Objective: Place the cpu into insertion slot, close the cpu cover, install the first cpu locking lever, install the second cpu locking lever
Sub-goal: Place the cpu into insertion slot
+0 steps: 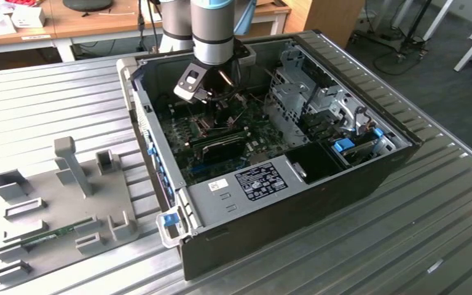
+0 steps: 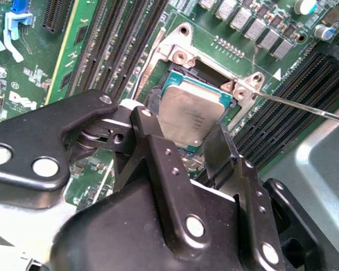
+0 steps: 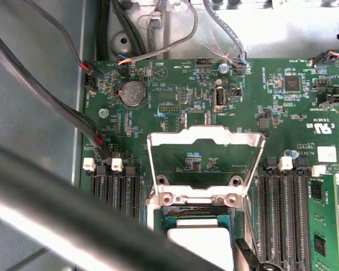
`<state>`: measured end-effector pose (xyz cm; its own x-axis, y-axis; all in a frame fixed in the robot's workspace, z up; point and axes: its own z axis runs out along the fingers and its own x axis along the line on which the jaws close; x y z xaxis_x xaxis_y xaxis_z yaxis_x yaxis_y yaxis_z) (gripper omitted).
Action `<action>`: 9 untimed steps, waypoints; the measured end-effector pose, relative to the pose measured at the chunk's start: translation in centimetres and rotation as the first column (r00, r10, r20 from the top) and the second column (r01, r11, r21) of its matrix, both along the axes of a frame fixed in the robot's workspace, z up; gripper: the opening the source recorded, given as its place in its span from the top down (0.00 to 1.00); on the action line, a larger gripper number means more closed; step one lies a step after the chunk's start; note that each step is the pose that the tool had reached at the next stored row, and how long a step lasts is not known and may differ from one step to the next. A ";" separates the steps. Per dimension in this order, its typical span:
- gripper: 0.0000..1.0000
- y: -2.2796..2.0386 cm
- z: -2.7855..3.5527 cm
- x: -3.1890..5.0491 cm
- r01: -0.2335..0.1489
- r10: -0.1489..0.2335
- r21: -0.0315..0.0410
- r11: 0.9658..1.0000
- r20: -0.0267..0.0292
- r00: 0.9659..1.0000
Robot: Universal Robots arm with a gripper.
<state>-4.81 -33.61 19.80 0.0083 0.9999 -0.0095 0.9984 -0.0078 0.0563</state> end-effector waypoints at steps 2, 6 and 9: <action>0.42 0.00 0.00 0.00 0.000 0.000 0.000 1.000 0.000 1.000; 0.36 0.00 -0.01 0.00 0.000 0.000 0.000 1.000 0.000 1.000; 0.36 0.00 -0.16 0.01 -0.009 0.009 0.000 1.000 0.000 1.000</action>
